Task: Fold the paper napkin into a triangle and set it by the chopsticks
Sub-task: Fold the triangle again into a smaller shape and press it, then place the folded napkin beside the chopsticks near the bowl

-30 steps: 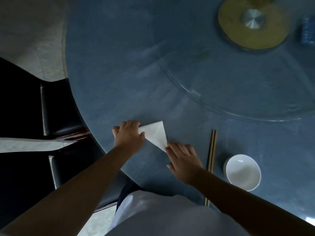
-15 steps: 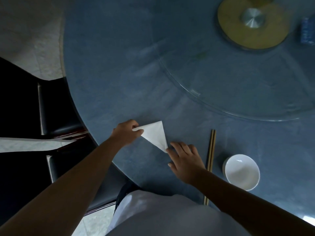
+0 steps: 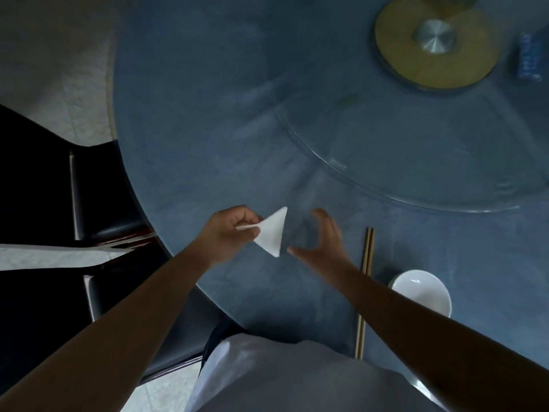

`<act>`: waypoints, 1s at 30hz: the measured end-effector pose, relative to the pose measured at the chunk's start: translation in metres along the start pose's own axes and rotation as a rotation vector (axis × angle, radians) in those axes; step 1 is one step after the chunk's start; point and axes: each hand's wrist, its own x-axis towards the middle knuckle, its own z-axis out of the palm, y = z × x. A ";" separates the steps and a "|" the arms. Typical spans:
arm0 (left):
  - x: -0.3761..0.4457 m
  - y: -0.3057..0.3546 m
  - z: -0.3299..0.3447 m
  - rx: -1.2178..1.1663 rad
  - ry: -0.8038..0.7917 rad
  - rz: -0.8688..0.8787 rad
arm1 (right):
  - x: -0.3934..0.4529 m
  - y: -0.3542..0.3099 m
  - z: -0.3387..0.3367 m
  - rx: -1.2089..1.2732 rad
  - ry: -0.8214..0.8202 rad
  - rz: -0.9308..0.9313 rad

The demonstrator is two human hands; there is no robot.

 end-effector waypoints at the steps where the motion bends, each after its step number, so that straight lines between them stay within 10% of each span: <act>1: -0.005 0.007 0.001 -0.051 -0.035 0.018 | 0.005 -0.007 -0.005 0.118 -0.077 0.010; 8: -0.027 0.041 0.009 -0.367 -0.148 0.159 | -0.005 -0.044 -0.030 0.632 -0.514 0.005; 24: -0.047 0.060 0.032 -0.836 -0.066 -0.091 | -0.085 -0.042 -0.044 0.816 -0.344 0.065; 30: -0.052 0.071 0.013 -0.874 -0.452 -0.147 | -0.092 -0.042 -0.073 0.695 -0.444 0.044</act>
